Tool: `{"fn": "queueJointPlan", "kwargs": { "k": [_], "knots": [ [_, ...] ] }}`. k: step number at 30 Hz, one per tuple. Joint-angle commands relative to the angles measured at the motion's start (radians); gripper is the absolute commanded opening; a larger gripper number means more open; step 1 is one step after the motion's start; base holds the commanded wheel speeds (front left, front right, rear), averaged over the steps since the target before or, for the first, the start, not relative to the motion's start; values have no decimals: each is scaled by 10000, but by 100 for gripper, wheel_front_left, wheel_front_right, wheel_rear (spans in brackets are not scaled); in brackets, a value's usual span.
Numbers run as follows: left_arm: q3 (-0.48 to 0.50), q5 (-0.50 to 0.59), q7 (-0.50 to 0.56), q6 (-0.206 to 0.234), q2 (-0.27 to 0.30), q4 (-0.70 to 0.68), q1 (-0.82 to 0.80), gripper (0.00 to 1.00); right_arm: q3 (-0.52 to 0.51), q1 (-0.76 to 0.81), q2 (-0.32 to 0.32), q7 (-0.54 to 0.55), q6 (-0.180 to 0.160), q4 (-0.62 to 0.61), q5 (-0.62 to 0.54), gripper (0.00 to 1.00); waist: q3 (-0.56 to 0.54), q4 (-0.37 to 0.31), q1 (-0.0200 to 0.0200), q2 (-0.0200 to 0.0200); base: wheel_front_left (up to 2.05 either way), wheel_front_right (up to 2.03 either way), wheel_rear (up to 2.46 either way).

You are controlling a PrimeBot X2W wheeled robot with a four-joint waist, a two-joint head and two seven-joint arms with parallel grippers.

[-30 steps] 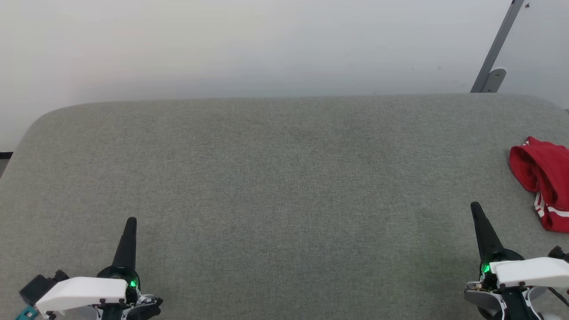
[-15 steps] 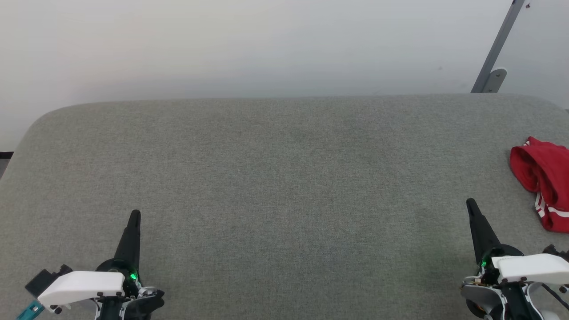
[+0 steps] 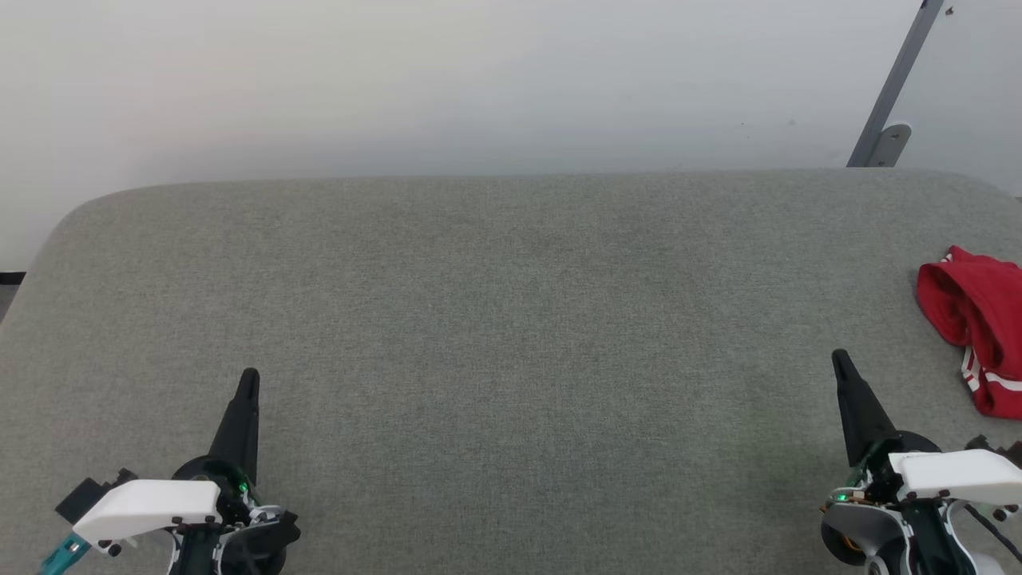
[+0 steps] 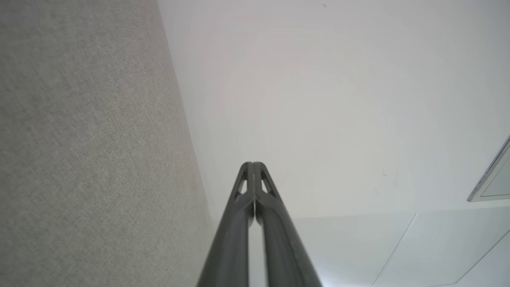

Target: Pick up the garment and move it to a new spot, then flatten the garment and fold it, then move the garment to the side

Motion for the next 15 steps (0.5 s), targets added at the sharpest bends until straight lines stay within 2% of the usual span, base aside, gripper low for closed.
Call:
{"fn": "queueJointPlan", "kwargs": {
  "k": [1, 15],
  "knots": [
    [-18, -268, 91, -31, 4, 19, -174, 0, -1, -170, 47, 58, 4, 59, 192, 0, 0, 2, 0, 0, 0, 0, 0],
    [-24, -346, 109, -32, 6, 38, -193, 0, -29, -166, 73, 108, 4, 77, 289, 0, -1, 4, 0, 0, 0, 0, 0]
  ]
}}
